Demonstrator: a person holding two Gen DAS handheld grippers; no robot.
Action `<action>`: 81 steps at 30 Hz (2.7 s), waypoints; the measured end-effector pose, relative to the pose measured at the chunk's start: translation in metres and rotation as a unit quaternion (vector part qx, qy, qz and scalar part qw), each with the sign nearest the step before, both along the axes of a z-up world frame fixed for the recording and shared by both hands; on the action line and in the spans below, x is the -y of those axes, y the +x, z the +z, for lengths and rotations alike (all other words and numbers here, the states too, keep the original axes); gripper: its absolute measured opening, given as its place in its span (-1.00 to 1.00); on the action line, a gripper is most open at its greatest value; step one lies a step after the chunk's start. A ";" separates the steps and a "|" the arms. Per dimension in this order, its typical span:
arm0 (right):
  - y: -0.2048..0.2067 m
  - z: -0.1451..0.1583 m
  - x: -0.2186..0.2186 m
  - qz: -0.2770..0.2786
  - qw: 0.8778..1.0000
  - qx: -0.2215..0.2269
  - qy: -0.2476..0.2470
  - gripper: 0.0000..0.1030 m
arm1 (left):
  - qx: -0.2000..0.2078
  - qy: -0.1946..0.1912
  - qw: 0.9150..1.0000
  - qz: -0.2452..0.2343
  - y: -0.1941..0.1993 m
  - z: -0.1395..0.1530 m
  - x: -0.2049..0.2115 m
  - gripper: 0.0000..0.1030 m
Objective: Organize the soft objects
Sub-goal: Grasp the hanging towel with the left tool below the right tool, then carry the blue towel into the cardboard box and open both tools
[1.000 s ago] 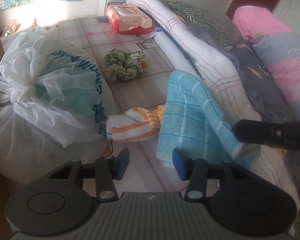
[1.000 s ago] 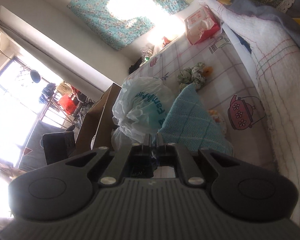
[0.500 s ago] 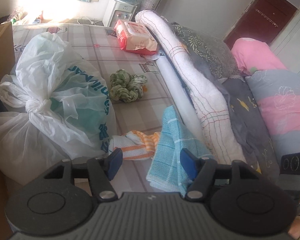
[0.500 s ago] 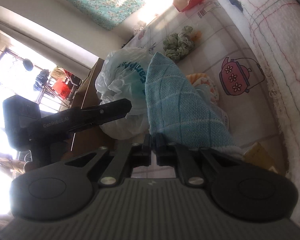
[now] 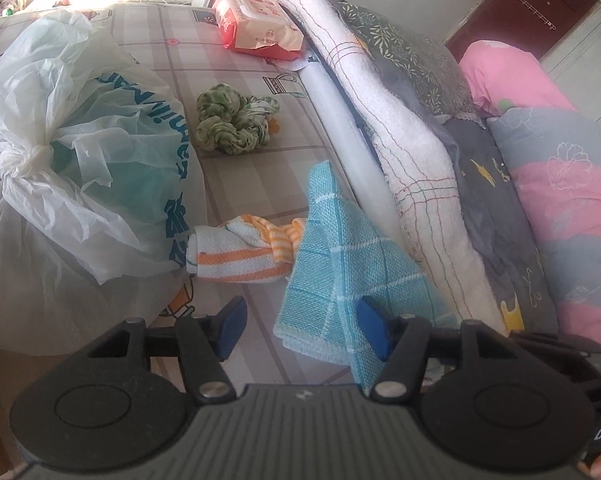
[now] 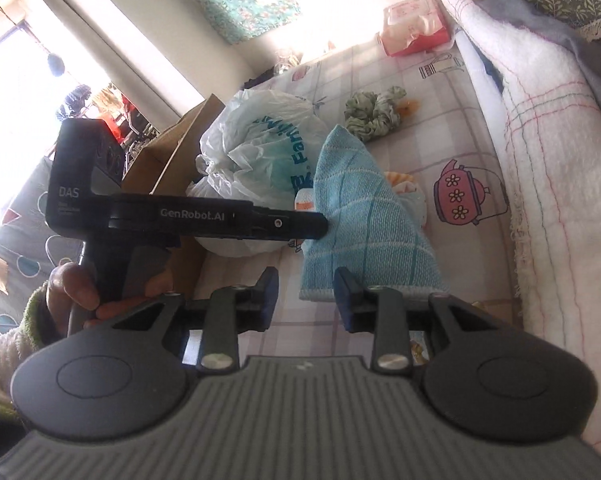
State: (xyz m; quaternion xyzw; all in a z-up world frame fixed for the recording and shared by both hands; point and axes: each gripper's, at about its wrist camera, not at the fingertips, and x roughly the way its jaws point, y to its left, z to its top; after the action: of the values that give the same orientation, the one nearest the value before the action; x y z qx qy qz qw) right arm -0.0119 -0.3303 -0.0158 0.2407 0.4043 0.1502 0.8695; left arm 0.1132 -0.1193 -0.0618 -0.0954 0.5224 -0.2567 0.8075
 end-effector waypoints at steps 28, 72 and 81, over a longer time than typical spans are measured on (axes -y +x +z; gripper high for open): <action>0.081 -0.026 0.020 -0.034 0.999 -0.013 0.012 -0.43 | -0.062 -0.065 0.996 -0.009 0.010 -0.014 0.000 0.03; 0.231 0.058 -0.357 0.133 0.981 0.002 0.143 -0.75 | 0.088 0.094 0.952 0.277 -0.020 0.115 -0.341 -0.67; 0.271 -0.018 -0.434 0.073 0.971 -0.104 0.202 -0.66 | 0.035 0.199 0.934 0.293 0.022 0.081 -0.387 -0.66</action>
State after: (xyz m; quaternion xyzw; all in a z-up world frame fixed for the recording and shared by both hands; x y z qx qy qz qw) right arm 0.2596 0.1032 -0.0336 0.3953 0.4707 0.2657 0.7426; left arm 0.1357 0.2679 0.0191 -0.0727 0.4833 0.0976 0.8669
